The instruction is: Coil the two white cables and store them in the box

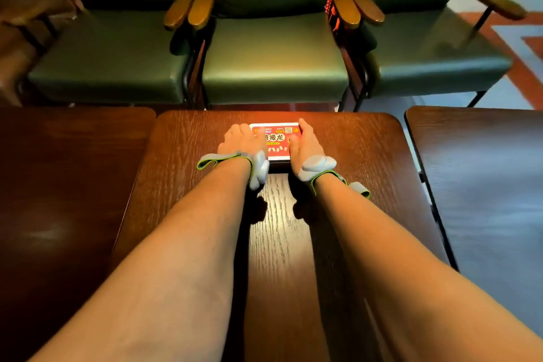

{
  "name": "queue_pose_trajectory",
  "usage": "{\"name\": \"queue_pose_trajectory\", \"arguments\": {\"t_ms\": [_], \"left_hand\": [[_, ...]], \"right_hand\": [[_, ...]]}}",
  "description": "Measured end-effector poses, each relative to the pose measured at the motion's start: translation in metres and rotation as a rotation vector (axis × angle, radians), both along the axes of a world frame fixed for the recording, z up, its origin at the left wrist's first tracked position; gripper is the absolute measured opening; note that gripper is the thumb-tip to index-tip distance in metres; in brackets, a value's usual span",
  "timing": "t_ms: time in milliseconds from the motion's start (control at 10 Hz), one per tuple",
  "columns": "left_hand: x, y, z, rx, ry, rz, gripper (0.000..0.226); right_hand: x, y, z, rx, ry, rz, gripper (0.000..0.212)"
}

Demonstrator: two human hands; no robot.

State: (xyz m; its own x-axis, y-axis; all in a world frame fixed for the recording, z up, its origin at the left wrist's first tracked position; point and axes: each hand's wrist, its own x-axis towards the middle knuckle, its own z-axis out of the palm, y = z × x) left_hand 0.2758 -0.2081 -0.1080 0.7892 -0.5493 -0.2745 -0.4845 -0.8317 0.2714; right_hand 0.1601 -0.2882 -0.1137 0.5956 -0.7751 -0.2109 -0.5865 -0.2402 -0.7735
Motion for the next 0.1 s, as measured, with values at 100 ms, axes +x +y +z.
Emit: {"name": "queue_pose_trajectory", "arguments": {"t_ms": [100], "left_hand": [[0.0076,0.0121,0.0239,-0.101,0.246,0.132,0.055]], "right_hand": [[-0.0031,-0.0038,0.0281,0.021,0.135,0.024,0.061]]}}
